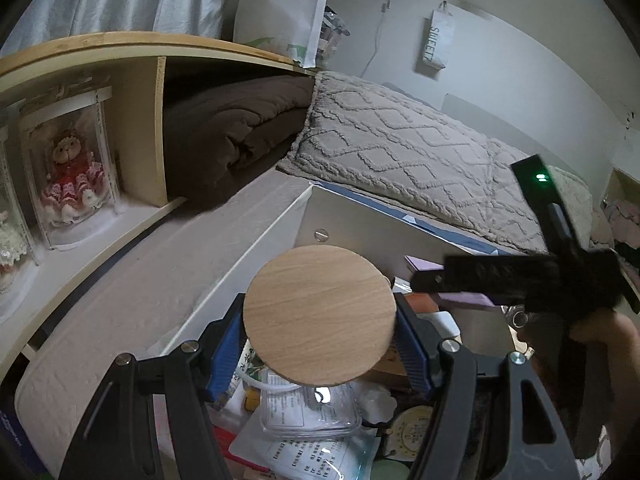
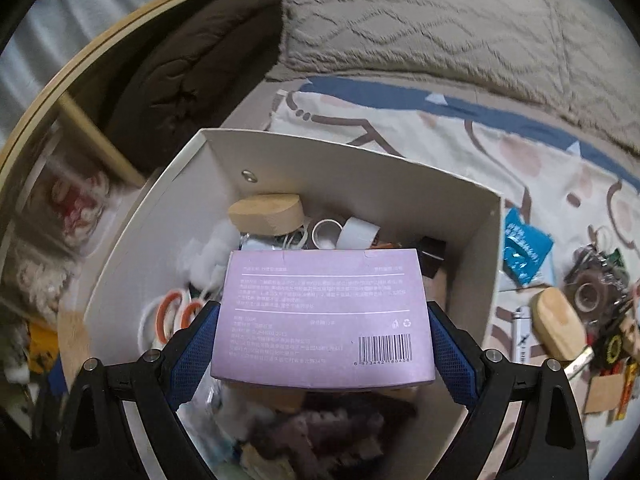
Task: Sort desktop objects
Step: 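Lower the pink booklet into the box and open the right gripper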
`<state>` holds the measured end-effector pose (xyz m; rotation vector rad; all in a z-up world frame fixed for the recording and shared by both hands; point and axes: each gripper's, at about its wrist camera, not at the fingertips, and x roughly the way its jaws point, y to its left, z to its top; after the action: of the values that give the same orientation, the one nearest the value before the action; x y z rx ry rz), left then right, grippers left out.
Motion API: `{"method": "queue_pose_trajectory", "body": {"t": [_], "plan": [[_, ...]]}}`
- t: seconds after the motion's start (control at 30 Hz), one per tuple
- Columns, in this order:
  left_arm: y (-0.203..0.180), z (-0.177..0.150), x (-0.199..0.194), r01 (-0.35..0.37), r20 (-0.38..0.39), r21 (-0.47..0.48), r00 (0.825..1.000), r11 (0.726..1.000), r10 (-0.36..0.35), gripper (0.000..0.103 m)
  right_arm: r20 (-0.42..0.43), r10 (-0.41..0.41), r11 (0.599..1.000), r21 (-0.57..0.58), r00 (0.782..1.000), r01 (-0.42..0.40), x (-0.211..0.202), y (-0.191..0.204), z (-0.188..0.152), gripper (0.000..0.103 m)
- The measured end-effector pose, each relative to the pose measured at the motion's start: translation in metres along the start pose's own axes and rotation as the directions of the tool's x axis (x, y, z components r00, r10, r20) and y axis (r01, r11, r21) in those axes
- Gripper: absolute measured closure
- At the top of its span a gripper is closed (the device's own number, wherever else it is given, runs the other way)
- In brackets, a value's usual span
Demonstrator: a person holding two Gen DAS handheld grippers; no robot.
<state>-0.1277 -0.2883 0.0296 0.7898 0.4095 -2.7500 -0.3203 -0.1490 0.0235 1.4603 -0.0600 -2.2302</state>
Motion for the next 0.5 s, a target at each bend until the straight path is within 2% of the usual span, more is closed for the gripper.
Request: {"method": "queue_pose_trajectory", "body": {"t": [0.2, 0.37, 0.5], "plan": [[0.004, 0.001, 0.000, 0.028, 0.002, -0.014, 1.000, 0.999, -0.028, 0.035, -0.048, -0.048, 0.997, 0.060, 0.998, 0.051, 0.029, -0.002, 0.015, 0.006], [0.006, -0.001, 0.004, 0.056, -0.010, -0.028, 0.998, 0.998, -0.056, 0.035, -0.069, -0.138, 0.989, 0.040, 0.988, 0.140, 0.044, 0.004, 0.022, 0.006], [0.006, -0.001, 0.006, 0.045, -0.012, -0.022, 0.999, 0.999, -0.046, 0.035, -0.073, -0.156, 0.987, 0.033, 0.985, 0.159, 0.048, 0.008, 0.025, 0.006]]}}
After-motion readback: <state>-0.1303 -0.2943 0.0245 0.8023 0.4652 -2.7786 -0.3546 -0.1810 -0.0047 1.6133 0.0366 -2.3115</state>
